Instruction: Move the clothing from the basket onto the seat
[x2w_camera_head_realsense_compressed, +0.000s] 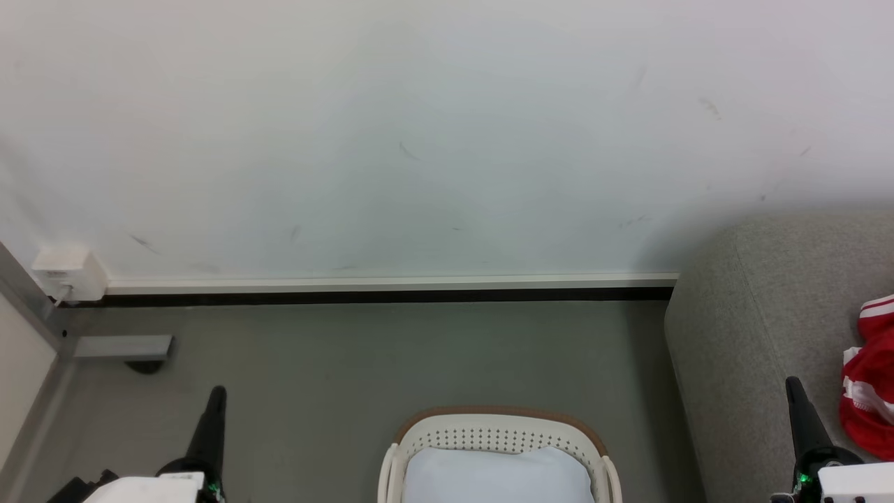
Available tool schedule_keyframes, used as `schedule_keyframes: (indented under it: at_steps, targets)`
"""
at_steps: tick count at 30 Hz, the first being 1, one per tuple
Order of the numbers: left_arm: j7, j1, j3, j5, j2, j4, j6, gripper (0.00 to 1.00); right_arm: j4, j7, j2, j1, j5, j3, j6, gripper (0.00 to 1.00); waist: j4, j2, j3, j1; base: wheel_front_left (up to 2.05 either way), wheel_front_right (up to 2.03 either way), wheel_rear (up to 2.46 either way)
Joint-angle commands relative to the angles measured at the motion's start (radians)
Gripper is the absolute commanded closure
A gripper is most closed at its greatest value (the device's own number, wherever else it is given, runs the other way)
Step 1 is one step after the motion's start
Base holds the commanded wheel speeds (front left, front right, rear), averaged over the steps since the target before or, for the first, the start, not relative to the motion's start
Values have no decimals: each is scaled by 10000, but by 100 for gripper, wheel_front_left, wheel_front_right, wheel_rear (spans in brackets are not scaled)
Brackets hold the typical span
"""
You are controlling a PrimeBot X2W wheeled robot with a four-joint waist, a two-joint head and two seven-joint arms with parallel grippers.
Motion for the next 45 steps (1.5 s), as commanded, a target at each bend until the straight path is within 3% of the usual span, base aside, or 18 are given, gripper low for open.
schedule_keyframes:
  at_steps: [1,25,45]
  targets:
    - [80,-169,35,-241,38,-53,11,100,-95,72,-5,-146,260,-65,-16,100,7,0,8,-1,0,0,0]
    - [525,-308,89,-1893,7,-95,13,100,-90,544,61,-241,1800,-404,-21,100,104,0,110,-1,0,0,0]
    - [519,-300,84,-1854,9,-94,13,100,-86,569,79,-240,1720,-423,-21,100,104,0,110,-1,0,0,0]
